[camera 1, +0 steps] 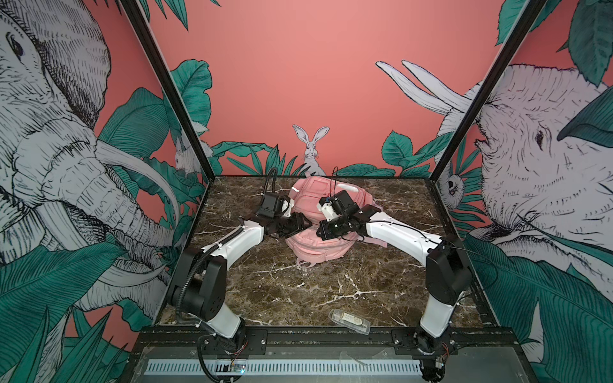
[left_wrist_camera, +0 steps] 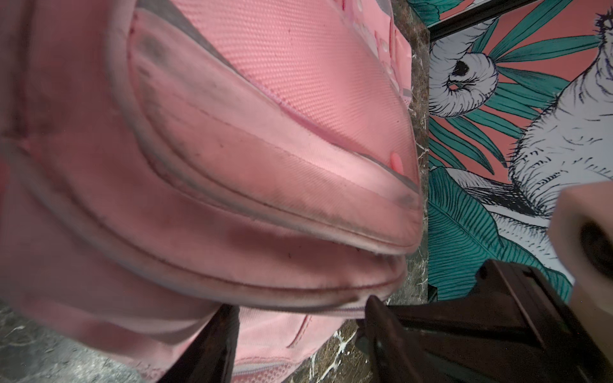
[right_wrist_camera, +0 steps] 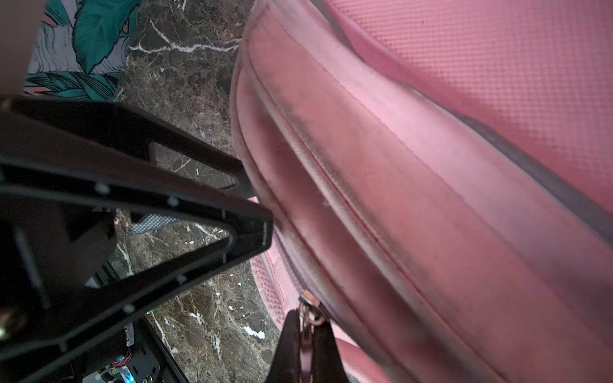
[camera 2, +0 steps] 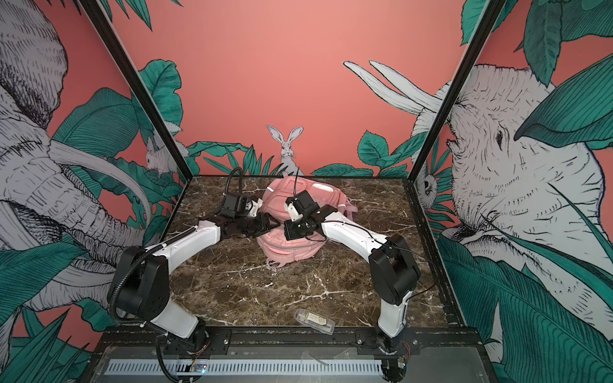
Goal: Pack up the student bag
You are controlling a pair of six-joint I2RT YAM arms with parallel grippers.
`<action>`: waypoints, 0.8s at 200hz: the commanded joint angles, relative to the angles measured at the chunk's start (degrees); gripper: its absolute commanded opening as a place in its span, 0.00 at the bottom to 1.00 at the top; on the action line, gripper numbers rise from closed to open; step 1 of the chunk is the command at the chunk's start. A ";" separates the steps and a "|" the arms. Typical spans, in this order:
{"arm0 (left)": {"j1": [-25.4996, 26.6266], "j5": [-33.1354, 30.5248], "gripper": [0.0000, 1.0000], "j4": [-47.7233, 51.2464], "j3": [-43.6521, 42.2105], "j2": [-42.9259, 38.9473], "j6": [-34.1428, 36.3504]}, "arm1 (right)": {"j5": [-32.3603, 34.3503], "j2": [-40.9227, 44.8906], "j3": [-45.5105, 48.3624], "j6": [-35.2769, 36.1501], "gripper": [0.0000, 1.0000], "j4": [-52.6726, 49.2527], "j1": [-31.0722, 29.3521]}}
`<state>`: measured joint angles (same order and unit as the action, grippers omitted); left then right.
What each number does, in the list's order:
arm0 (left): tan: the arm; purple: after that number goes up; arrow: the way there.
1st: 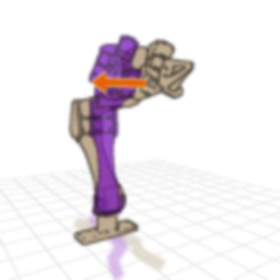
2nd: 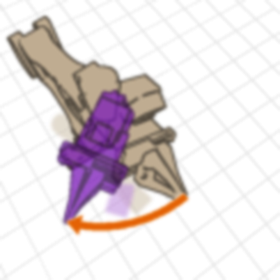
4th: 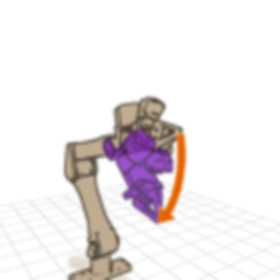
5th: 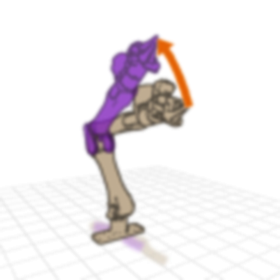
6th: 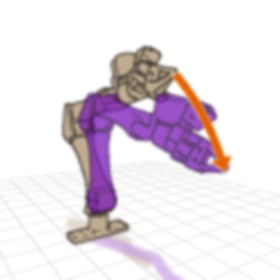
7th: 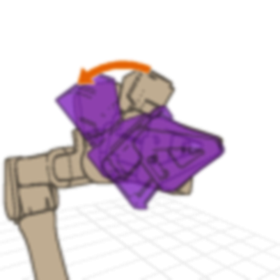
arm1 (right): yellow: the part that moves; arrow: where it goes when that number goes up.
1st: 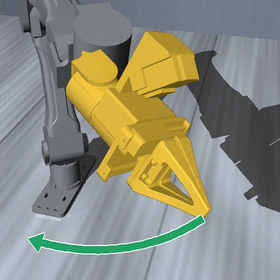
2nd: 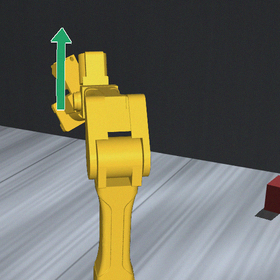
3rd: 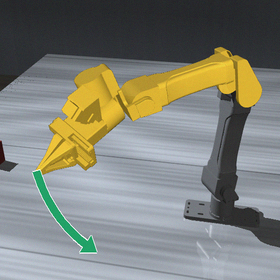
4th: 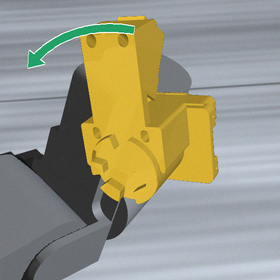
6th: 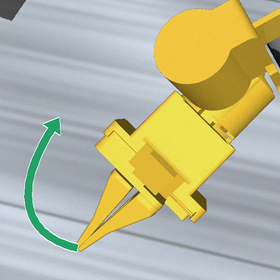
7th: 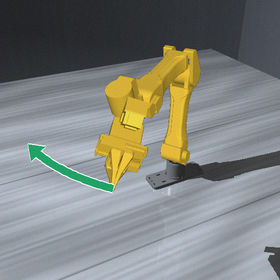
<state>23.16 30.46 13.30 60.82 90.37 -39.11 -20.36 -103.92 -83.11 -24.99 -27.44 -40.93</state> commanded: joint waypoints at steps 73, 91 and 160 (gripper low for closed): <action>0.59 -1.17 0.30 -4.59 2.28 4.67 -1.91 | -1.20 0.47 -1.16 0.70 0.00 4.06 -2.91; 0.53 -1.19 0.20 -4.08 3.15 5.16 -1.46 | -0.90 0.49 -0.67 0.72 0.00 3.94 -2.88; -4.25 -1.64 0.01 0.46 3.44 2.68 3.19 | 4.31 3.39 5.06 3.01 0.00 1.24 -1.01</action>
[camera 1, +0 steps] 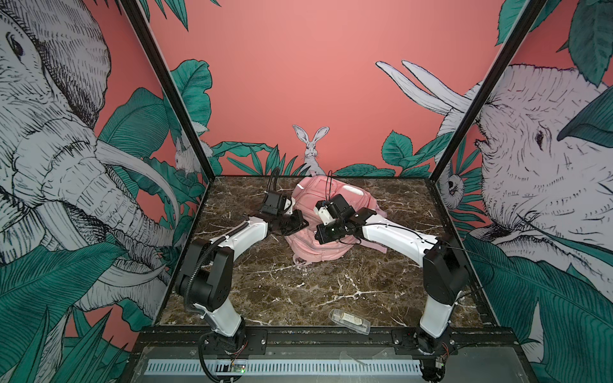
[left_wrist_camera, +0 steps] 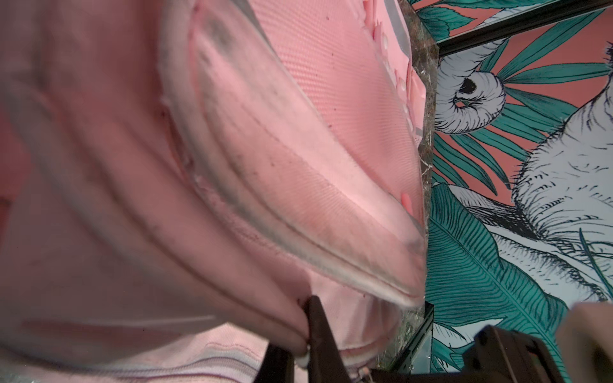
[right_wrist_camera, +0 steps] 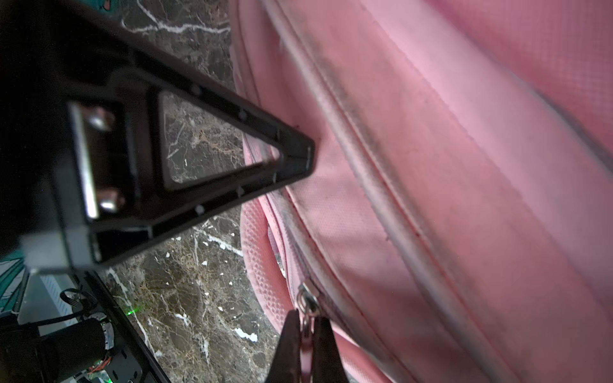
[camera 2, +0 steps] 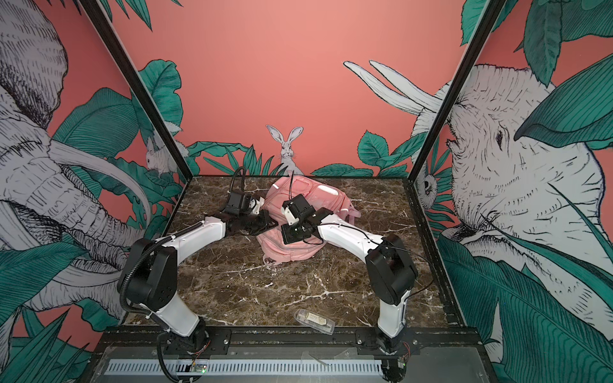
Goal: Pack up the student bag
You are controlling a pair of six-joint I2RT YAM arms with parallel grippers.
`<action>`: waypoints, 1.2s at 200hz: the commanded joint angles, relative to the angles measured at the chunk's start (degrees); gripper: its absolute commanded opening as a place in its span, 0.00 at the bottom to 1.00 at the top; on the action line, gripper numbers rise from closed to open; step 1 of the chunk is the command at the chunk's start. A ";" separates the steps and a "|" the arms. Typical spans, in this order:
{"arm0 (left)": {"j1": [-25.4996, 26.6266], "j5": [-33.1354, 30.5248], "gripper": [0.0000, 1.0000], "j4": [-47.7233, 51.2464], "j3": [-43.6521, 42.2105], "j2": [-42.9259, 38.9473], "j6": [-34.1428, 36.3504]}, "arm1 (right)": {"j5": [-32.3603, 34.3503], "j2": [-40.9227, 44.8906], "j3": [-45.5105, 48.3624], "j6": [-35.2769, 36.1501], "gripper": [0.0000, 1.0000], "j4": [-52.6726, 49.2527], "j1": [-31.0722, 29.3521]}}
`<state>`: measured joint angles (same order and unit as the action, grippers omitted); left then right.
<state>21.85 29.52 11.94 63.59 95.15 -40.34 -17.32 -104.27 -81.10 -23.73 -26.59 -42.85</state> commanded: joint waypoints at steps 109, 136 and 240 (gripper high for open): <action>-7.48 1.13 0.07 5.31 2.87 -1.38 8.17 | 0.65 11.80 14.00 5.20 0.00 -0.58 15.56; -7.50 1.29 0.10 5.56 3.20 -1.07 8.77 | -1.09 11.30 14.04 4.58 0.00 0.72 15.52; -8.57 1.17 0.04 7.85 4.25 -0.59 11.41 | 3.16 2.55 6.36 6.03 0.00 -4.05 21.76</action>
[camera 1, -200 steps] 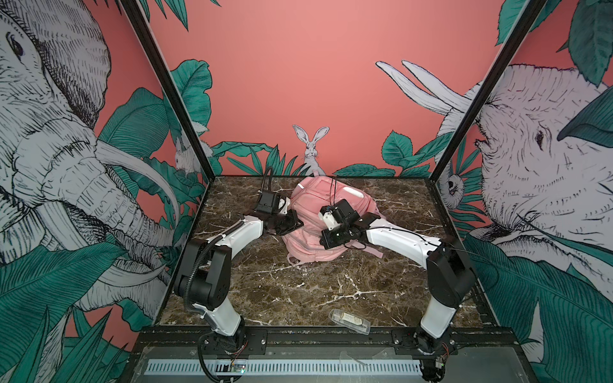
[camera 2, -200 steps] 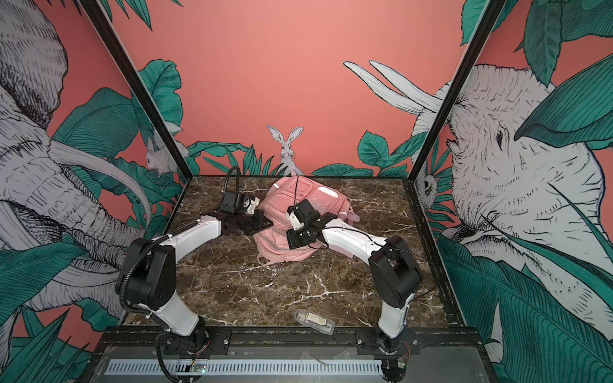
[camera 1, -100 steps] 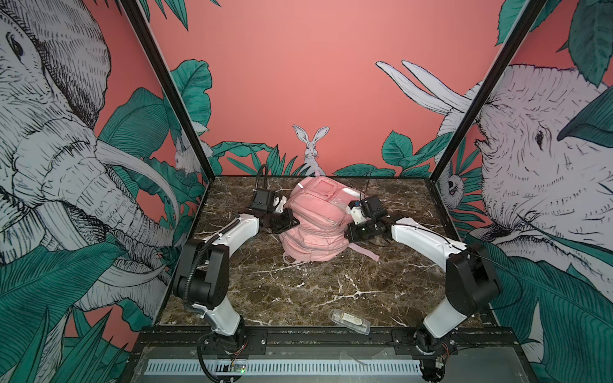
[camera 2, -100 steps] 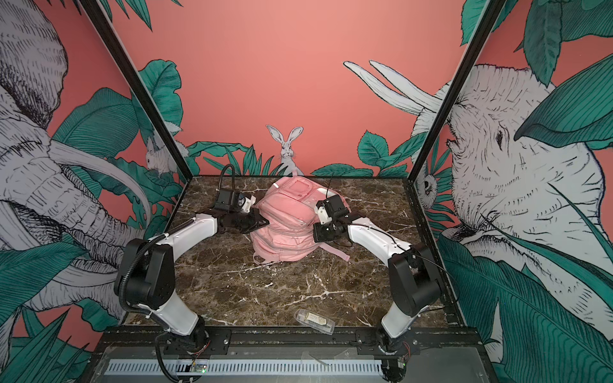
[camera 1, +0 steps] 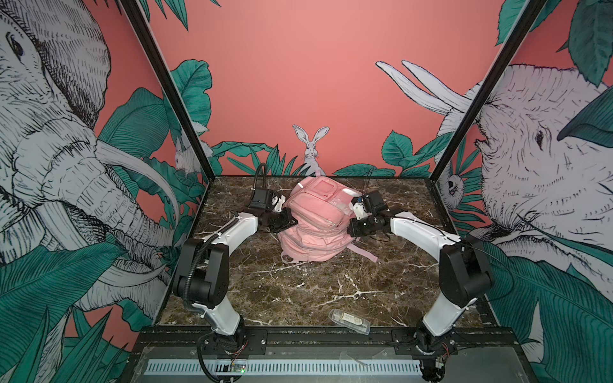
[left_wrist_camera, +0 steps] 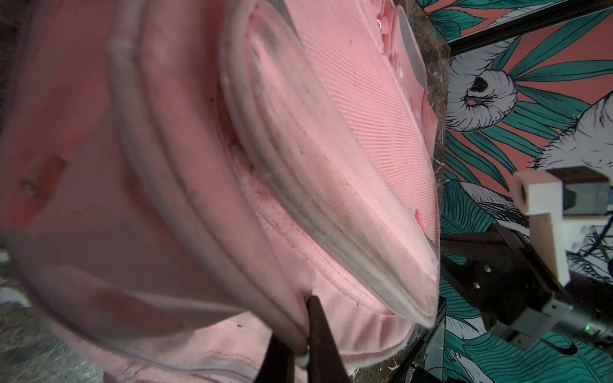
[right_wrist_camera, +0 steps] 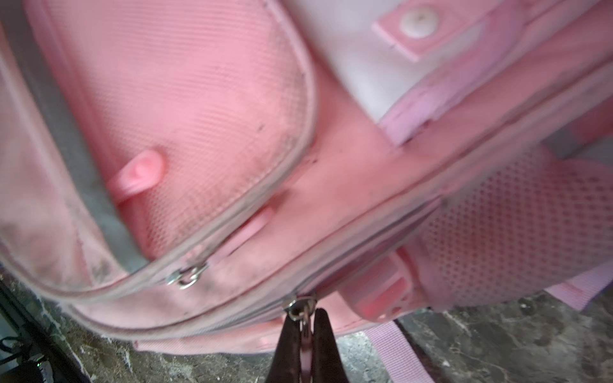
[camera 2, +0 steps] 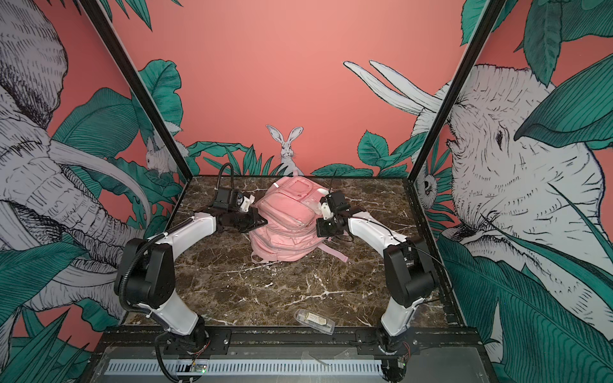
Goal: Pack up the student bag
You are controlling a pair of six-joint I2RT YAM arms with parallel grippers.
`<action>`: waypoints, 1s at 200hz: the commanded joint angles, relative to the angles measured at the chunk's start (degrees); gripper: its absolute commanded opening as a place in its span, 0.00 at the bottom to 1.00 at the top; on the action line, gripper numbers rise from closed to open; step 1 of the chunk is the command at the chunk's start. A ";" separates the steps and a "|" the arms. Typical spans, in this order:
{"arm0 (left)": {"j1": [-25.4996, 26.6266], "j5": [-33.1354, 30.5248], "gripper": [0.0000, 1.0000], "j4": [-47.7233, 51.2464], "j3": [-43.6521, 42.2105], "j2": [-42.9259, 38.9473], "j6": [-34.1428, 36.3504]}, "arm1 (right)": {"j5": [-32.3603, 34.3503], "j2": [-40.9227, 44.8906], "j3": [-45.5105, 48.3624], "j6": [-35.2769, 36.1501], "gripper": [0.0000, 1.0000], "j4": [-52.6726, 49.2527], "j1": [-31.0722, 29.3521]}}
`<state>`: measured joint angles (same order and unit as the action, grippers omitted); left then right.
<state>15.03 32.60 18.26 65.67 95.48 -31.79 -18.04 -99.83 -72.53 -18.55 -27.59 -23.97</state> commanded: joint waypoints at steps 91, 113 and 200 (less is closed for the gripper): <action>-2.02 -1.22 0.03 1.20 1.33 -0.81 2.80 | 6.87 -7.68 -7.47 0.62 0.00 -5.41 7.79; -2.02 -0.77 0.03 0.47 0.87 -0.74 2.35 | 6.71 -8.68 -8.86 0.52 0.00 -5.56 7.87; -0.97 0.41 0.06 -2.23 -0.86 -0.28 0.42 | 4.83 -7.03 -9.04 -0.12 0.33 -6.39 7.79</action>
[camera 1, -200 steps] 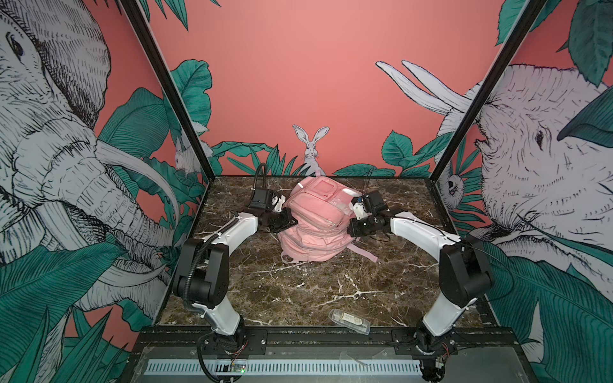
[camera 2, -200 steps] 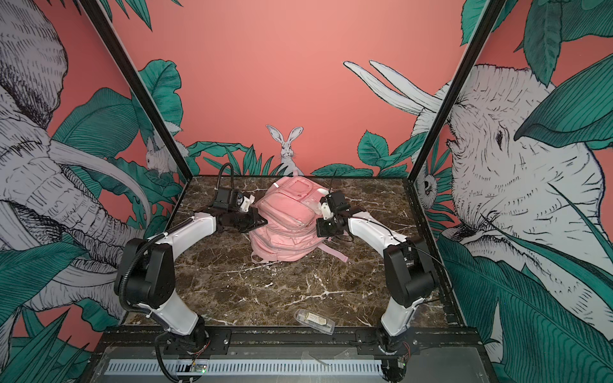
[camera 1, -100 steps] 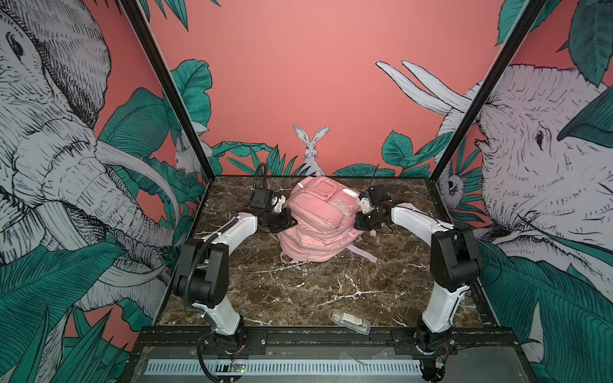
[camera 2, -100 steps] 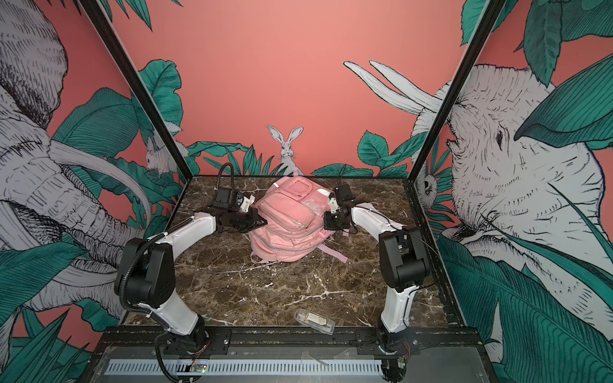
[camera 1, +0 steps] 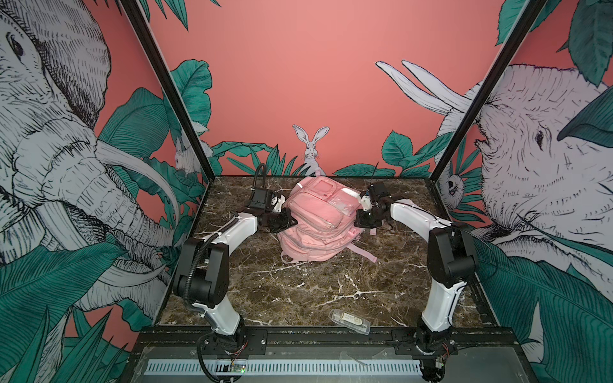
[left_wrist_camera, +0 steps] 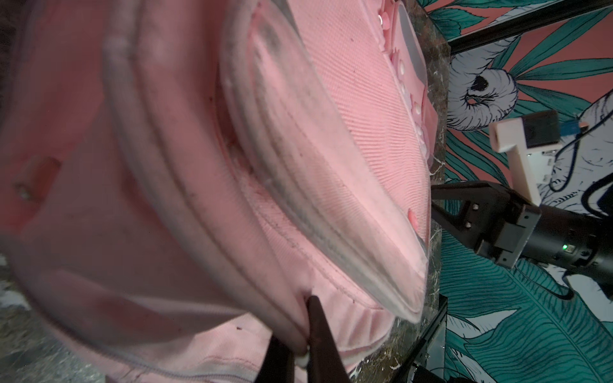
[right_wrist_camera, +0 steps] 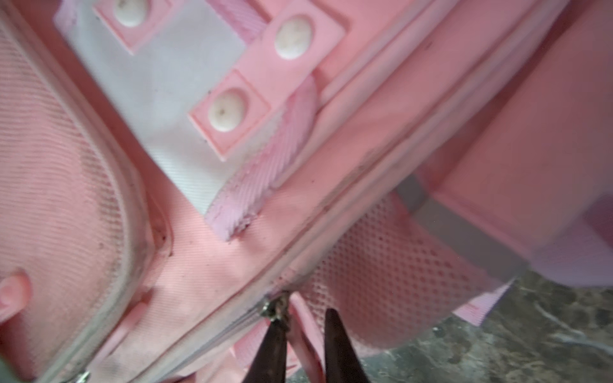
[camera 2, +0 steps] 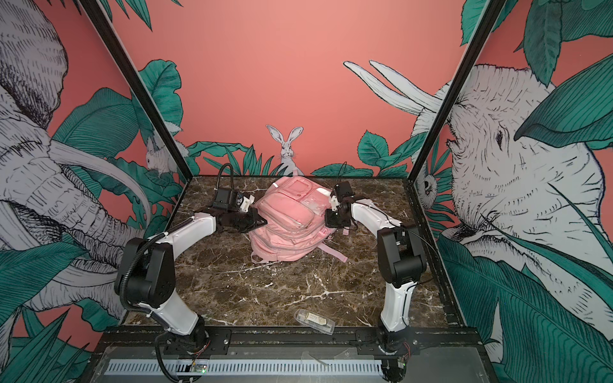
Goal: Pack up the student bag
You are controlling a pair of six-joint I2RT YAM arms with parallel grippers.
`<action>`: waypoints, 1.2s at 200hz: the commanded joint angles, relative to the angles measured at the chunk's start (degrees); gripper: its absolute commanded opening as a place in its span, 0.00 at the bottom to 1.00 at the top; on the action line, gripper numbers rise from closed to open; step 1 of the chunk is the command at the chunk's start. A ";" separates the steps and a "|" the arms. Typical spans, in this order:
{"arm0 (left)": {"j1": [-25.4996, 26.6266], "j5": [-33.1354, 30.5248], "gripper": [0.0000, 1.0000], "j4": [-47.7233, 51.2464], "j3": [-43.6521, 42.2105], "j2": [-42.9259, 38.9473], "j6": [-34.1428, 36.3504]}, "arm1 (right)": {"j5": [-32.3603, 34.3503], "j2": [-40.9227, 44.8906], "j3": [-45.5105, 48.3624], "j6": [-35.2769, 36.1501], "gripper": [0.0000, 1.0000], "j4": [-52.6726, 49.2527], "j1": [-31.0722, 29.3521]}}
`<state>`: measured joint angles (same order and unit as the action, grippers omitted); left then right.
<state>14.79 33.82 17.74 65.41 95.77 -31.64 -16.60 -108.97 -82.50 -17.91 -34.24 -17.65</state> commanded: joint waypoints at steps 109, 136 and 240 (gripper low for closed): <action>0.33 -3.39 0.47 0.80 1.16 -0.33 1.28 | 1.67 16.79 12.39 2.76 0.45 8.12 -8.94; 0.33 -5.69 0.55 3.35 2.14 -2.51 2.86 | -0.72 16.29 12.23 2.77 0.52 10.63 -10.40; 0.24 -10.93 0.56 4.58 8.52 -0.61 6.41 | -9.86 7.28 10.54 -1.17 0.62 22.05 -10.51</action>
<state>14.98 24.14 22.52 72.01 94.28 -26.44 -24.14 -99.96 -70.76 -17.78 -17.30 -28.14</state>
